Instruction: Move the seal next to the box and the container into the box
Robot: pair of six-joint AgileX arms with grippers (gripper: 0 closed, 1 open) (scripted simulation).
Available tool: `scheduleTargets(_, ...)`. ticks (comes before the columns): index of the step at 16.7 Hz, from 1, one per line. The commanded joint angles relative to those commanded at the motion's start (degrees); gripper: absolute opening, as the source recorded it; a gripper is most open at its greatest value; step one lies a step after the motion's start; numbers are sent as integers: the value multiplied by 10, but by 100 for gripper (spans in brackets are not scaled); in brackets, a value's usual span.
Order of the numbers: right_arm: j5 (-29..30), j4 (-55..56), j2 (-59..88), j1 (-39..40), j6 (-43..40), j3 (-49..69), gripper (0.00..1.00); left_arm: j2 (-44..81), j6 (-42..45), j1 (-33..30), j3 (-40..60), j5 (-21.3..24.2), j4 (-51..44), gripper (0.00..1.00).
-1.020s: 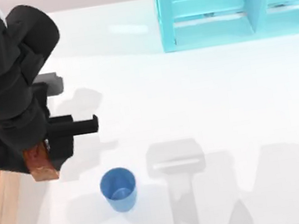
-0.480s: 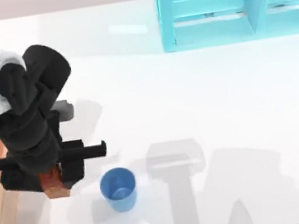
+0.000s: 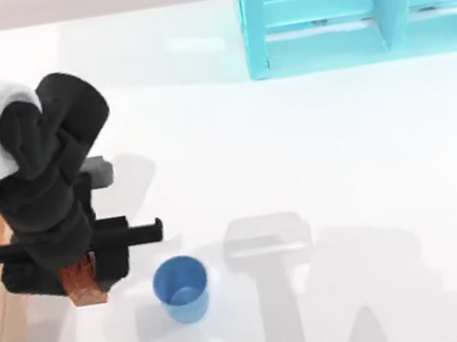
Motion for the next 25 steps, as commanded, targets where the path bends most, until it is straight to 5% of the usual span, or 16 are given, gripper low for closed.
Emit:
scheduleTargets(10,0,0,0,0,0,0,100,0,0,0,0,0,0,98)
scheduleTargets(20,0,0,0,0,0,0,100,0,0,-1,2,0,-2,100)
scheduleTargets(25,0,0,0,0,0,0,100,-12,-4,-2,88,1,-97,100)
